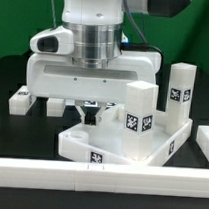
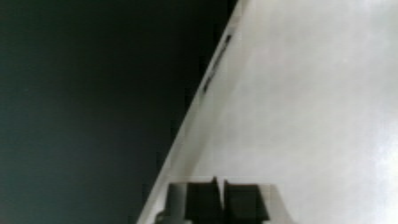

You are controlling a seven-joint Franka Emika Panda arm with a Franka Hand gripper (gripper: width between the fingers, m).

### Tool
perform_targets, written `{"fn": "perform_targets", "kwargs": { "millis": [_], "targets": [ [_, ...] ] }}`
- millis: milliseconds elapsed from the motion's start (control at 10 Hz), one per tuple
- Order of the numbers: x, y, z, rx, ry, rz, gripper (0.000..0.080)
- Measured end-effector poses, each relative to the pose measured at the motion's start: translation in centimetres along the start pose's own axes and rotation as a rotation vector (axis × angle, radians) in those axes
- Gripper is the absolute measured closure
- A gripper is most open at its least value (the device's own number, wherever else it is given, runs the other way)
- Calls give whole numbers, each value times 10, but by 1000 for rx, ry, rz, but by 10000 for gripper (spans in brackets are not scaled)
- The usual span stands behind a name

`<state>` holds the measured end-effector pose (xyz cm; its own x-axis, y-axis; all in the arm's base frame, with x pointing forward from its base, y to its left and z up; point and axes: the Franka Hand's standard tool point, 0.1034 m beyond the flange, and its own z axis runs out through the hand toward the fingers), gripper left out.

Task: Assemble desk

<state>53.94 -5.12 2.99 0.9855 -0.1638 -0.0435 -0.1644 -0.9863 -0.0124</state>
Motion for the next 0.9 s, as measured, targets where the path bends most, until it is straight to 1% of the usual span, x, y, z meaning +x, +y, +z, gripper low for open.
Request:
{"fn": "perform_targets", "kwargs": {
  "millis": [100, 200, 300, 400, 500, 600, 700, 800, 900],
  "targets": [
    [0, 0, 0, 0, 0, 1, 757],
    [0, 0, 0, 0, -1, 3, 757],
    [-3, -1, -3, 5, -22, 47, 570],
    [-3, -1, -6, 8, -26, 115, 435],
    [-3, 0, -5, 15, -23, 162, 435],
    [-4, 5, -3, 21, -15, 190, 256],
    [-6, 10, 0, 20, -1, 210, 256],
    [-9, 15, 7, 5, 6, 213, 170],
    [-12, 16, 12, -1, 1, 211, 154]
  ]
}}
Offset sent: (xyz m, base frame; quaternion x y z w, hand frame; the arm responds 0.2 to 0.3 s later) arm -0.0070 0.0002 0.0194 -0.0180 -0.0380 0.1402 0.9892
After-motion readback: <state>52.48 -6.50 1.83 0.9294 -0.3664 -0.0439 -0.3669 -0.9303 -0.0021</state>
